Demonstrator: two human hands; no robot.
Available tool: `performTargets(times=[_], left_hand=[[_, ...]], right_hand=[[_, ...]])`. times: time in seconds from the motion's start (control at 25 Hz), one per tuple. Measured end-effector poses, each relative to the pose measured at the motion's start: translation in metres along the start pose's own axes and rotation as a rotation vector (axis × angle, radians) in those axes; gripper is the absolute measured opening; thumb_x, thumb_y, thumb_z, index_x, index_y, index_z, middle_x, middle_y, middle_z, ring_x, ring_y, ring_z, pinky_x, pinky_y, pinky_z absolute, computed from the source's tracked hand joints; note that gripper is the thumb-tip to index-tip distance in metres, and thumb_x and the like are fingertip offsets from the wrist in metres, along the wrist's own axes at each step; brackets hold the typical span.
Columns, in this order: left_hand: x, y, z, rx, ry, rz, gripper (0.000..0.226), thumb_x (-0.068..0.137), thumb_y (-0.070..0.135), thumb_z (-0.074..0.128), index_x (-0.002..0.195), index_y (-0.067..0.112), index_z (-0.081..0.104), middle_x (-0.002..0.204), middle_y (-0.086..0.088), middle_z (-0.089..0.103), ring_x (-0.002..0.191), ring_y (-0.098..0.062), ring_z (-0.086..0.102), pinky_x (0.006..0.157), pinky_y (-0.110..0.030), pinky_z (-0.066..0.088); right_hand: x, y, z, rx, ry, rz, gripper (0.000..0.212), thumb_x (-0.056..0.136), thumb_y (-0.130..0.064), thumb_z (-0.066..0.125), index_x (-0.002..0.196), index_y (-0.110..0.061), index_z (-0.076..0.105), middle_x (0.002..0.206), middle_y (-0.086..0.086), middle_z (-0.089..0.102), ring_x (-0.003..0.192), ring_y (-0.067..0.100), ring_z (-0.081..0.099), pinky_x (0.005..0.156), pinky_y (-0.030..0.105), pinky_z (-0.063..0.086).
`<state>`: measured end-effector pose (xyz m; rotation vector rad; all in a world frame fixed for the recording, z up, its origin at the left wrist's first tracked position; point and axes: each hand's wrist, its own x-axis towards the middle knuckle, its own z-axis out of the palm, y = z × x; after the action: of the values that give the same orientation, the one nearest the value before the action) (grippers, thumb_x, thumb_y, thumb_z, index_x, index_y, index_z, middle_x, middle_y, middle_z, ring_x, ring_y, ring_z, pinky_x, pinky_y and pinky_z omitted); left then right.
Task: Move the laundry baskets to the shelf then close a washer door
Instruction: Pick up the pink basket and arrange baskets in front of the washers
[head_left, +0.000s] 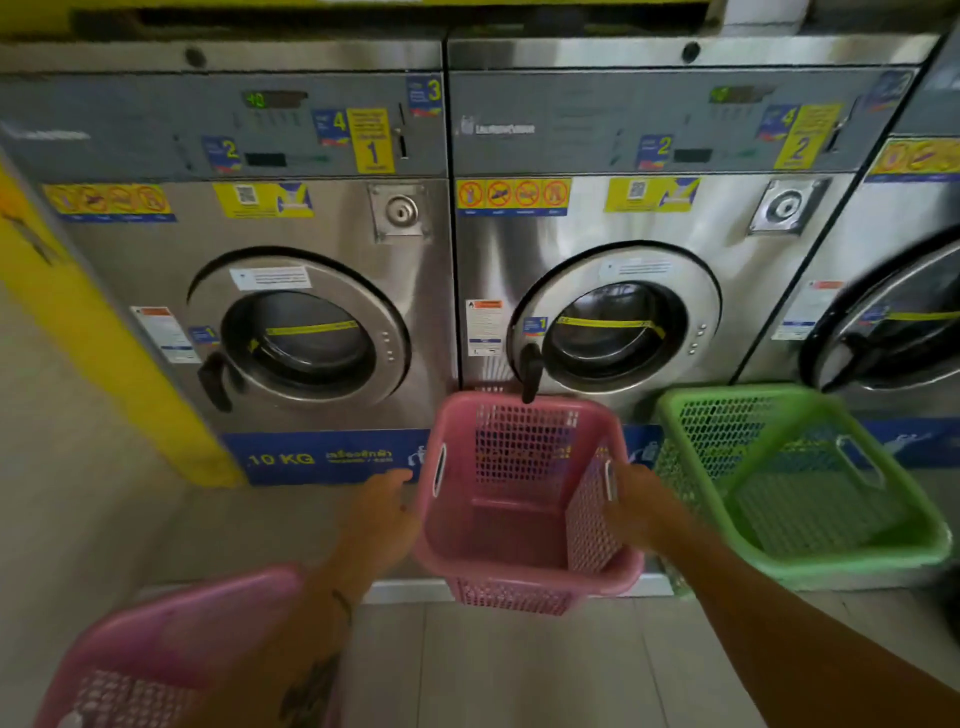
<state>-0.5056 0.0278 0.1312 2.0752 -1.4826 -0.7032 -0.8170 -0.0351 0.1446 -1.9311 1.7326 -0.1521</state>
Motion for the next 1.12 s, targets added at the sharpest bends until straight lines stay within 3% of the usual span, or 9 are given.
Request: performTargets(times=[0.12,0.28,0.36,0.44,0.56,0.64,0.76,0.96,1.12], left_hand=[[0.019,0.026,0.034,-0.001,0.023,0.035,0.038,0.078,0.0,0.058,0.116,0.005,0.063,0.117,-0.016,0.064,0.109,-0.035,0.059,0.084,-0.032,0.039],[0.074,0.023,0.063,0.121,-0.089,0.083,0.041,0.075,0.012,0.056,0.116,0.014,0.06,0.102,-0.007,0.062,0.098,-0.029,0.06,0.082,-0.04,0.048],[0.107,0.014,0.076,0.172,-0.087,0.067,0.051,0.074,0.013,0.055,0.125,0.017,0.054,0.11,-0.007,0.058,0.106,-0.028,0.055,0.084,-0.039,0.045],[0.141,0.0,0.094,0.274,-0.089,0.026,0.064,0.077,0.016,0.055,0.14,0.018,0.042,0.134,-0.012,0.048,0.127,-0.032,0.044,0.099,-0.044,0.041],[0.183,-0.028,0.124,0.367,-0.091,-0.003,0.078,0.082,0.019,0.057,0.152,0.021,0.022,0.16,-0.013,0.016,0.144,-0.036,0.022,0.112,-0.052,0.029],[0.204,-0.049,0.142,0.406,-0.105,0.006,0.085,0.081,0.017,0.058,0.154,0.022,0.014,0.161,-0.014,0.011,0.143,-0.037,0.025,0.109,-0.053,0.034],[0.217,-0.075,0.162,0.366,-0.134,0.037,0.101,0.074,0.007,0.062,0.155,0.026,0.005,0.155,-0.011,0.026,0.123,-0.036,0.046,0.093,-0.048,0.047],[0.218,-0.091,0.174,0.225,-0.034,0.045,0.095,0.069,-0.004,0.054,0.153,0.027,0.022,0.158,-0.002,0.028,0.118,-0.036,0.055,0.085,-0.043,0.052],[0.182,-0.086,0.164,0.187,0.039,0.062,0.075,0.072,-0.003,0.055,0.142,0.019,0.043,0.143,-0.006,0.048,0.103,-0.039,0.062,0.081,-0.048,0.054]], right_hand=[[0.029,0.039,-0.014,-0.051,-0.069,0.061,0.031,0.077,-0.023,0.049,0.105,-0.017,0.06,0.102,0.008,0.064,0.092,0.027,0.065,0.084,0.045,0.056],[0.07,0.067,-0.005,-0.072,-0.045,0.085,0.033,0.08,-0.024,0.053,0.112,-0.02,0.055,0.114,0.007,0.059,0.109,0.028,0.057,0.092,0.045,0.05],[0.092,0.075,0.004,-0.072,-0.036,0.099,0.047,0.081,-0.023,0.055,0.127,-0.019,0.048,0.127,0.007,0.053,0.119,0.028,0.05,0.101,0.048,0.043],[0.121,0.086,0.02,-0.051,-0.027,0.088,0.056,0.083,-0.019,0.055,0.137,-0.017,0.042,0.134,0.007,0.049,0.124,0.028,0.045,0.106,0.049,0.038],[0.162,0.108,0.049,-0.067,-0.025,0.116,0.073,0.08,-0.012,0.053,0.148,-0.014,0.025,0.14,0.013,0.043,0.128,0.033,0.041,0.107,0.048,0.038],[0.187,0.122,0.072,-0.053,-0.007,0.188,0.087,0.075,-0.007,0.05,0.152,-0.018,0.012,0.147,0.018,0.033,0.13,0.04,0.039,0.104,0.052,0.04],[0.206,0.134,0.102,-0.019,0.024,0.238,0.092,0.073,-0.002,0.053,0.153,-0.016,0.009,0.155,0.016,0.018,0.134,0.044,0.035,0.099,0.059,0.042],[0.206,0.136,0.117,-0.116,0.064,0.267,0.097,0.07,0.001,0.063,0.151,-0.018,0.011,0.157,0.005,0.011,0.116,0.049,0.052,0.078,0.056,0.052],[0.181,0.131,0.105,-0.167,0.027,0.238,0.1,0.065,-0.001,0.066,0.147,-0.019,0.012,0.155,0.005,0.015,0.106,0.047,0.058,0.075,0.053,0.053]])
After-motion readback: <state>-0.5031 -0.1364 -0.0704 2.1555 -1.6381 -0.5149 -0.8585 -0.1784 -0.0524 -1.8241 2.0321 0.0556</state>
